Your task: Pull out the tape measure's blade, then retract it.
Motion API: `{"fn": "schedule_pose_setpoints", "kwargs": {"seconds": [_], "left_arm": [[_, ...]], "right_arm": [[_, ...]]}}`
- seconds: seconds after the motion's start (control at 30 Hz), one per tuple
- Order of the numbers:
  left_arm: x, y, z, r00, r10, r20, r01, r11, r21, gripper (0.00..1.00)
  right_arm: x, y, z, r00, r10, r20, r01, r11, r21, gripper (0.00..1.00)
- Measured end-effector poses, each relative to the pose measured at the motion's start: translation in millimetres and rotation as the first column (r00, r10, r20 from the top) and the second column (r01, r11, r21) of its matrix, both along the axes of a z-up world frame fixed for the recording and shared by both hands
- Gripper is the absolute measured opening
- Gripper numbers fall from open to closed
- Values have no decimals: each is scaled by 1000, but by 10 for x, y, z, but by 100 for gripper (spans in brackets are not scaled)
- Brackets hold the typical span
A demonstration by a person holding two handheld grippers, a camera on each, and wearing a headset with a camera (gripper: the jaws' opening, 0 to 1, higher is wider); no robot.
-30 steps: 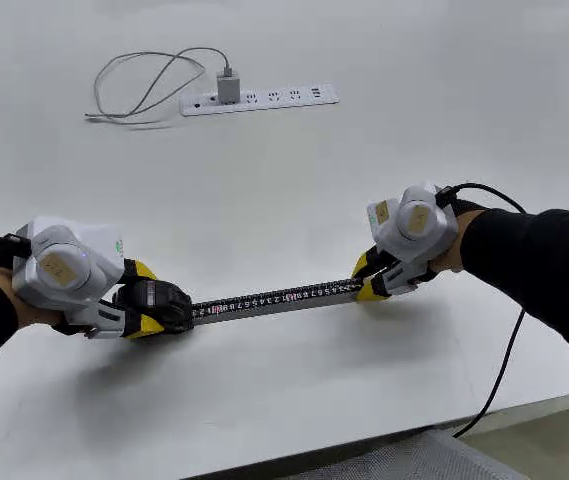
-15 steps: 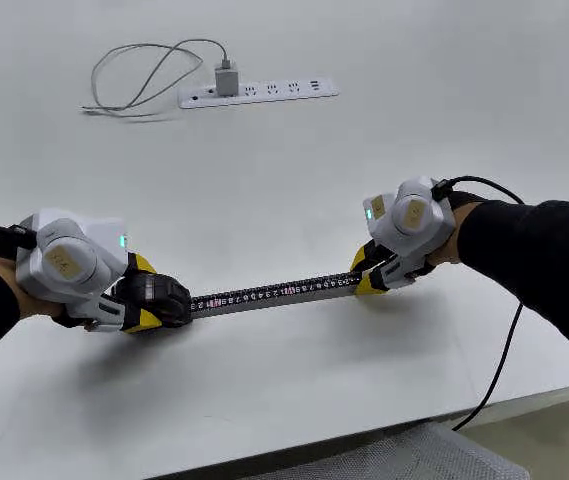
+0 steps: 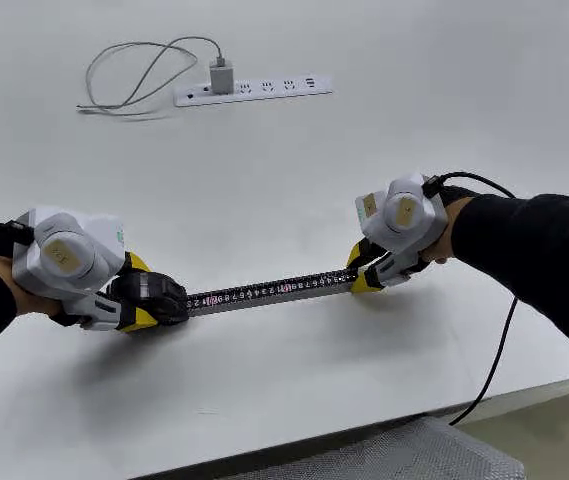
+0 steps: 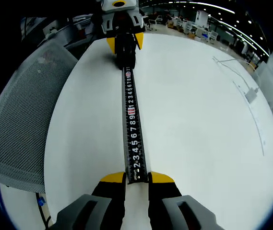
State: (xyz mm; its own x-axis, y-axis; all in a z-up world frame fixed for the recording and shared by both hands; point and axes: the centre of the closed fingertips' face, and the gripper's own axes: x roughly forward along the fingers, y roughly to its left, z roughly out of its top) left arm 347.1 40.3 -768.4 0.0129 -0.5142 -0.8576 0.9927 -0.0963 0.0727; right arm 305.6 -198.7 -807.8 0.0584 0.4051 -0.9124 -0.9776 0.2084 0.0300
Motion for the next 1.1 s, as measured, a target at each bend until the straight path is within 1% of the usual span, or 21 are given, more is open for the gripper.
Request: {"fn": "schedule_pose_setpoints", "kwargs": {"seconds": [0.13,0.23,0.33,0.4,0.5,0.53,0.57,0.63,0.7,0.73,0.8,0.87,0.97,1.1], "left_arm": [[3,15,14,1000,6,-4,-6,1000,8,33],[-10,33,34,1000,6,-9,-6,1000,14,35],[-5,45,56,1000,9,-6,-9,1000,12,39],[-14,62,71,1000,20,-18,-20,1000,14,44],[-9,72,117,1000,24,-14,-24,1000,7,46],[-13,71,134,1000,27,-16,-27,1000,2,47],[-10,62,149,1000,26,-11,-26,1000,-7,50],[-3,71,147,999,34,-13,-35,999,-2,52],[-11,75,162,999,39,-19,-39,999,-4,54],[-25,74,184,999,42,-27,-42,999,-11,56],[-71,58,227,997,46,-60,-48,998,-34,60],[-56,64,240,996,61,-62,-63,997,-34,63],[-59,99,229,996,62,-69,-64,998,-27,65],[-11,139,221,994,86,-71,-88,996,-32,67]], "right_arm": [[-8,-15,9,1000,12,0,-12,1000,-17,19],[-15,-27,23,1000,23,-5,-23,999,-25,20],[-5,-38,44,1000,15,-4,-15,1000,-27,22],[-13,-33,73,1000,12,-4,-12,1000,-24,23],[-39,-33,110,1000,19,-1,-19,999,-30,25],[-44,-32,122,1000,18,1,-18,999,-31,27],[-48,-30,131,1000,16,2,-16,999,-30,29],[-61,-29,144,1000,5,-4,-5,1000,-22,32],[-58,-41,137,1000,-3,-3,3,1000,-23,35],[-69,-40,145,1000,-12,-6,12,1000,-18,36],[-92,-43,150,999,-33,-21,33,999,-11,40],[-95,-62,152,999,-33,-18,32,999,-14,42],[-96,-93,160,999,-44,-21,44,999,-15,44],[-83,-112,172,998,-62,-22,62,998,-8,47]]}}
